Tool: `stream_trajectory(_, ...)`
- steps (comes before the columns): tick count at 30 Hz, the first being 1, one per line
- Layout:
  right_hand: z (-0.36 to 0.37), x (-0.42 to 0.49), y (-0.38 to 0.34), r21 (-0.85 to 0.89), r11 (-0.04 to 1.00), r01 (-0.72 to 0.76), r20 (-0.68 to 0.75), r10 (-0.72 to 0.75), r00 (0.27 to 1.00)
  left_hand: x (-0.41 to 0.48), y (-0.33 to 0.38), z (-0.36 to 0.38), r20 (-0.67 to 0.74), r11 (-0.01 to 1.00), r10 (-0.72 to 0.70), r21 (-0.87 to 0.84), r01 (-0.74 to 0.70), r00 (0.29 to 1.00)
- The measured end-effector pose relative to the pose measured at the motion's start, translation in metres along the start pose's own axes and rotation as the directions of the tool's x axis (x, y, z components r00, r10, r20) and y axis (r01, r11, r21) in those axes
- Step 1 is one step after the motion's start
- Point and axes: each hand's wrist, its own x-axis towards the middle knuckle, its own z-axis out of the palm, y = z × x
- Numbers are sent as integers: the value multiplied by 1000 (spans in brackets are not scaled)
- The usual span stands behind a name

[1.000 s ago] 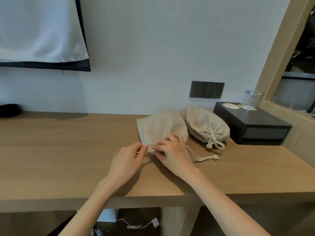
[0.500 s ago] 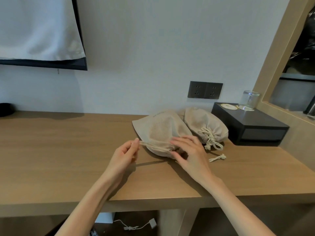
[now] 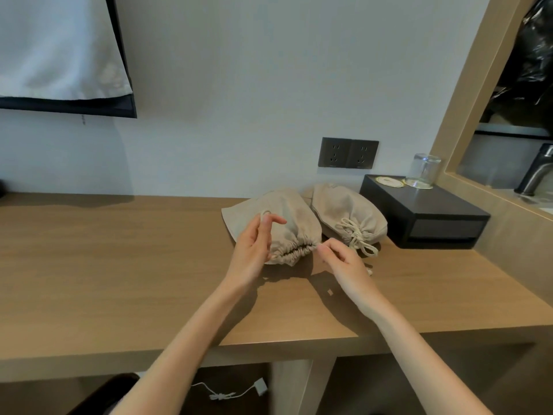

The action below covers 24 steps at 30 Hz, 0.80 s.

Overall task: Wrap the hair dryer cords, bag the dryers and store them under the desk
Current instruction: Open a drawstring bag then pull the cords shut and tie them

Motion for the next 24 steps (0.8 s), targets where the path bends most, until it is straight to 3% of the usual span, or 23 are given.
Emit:
stream_trajectory(2, -2, 3, -4, 94, 994, -62, -4, 63, 998, 0, 4, -3, 9, 971, 158, 178, -157, 987)
stream_trajectory(4, -4, 7, -6, 273, 947, -169, -34, 185, 982, 2, 7, -9, -36, 947, 231, 236, -216, 972)
stream_trajectory(7, -14, 13, 0, 678, 676, -288, -9, 400, 917, 13, 1, -31, -178, 935, 256, 296, -196, 950)
stream_trajectory(8, -18, 14, 2, 748, 600, -285, -2, 431, 903, 16, -3, -40, -215, 932, 248, 319, -172, 945)
stream_trajectory(10, -19, 16, 5, 787, 555, -268, 6, 428, 904, 19, -9, -55, -213, 902, 281, 391, -181, 936)
stream_trajectory(14, -18, 18, 0, 658, 717, -229, 33, 276, 961, 12, -15, -61, 1, 722, 398, 617, -313, 918)
stream_trajectory(19, -23, 13, -20, 326, 925, -194, 29, 195, 980, 0, -17, -50, 293, 435, 216, 825, -361, 931)
stream_trajectory(24, -13, 13, -19, -97, 990, -101, -24, 99, 995, -2, -20, -34, 441, 292, 177, 830, -475, 880)
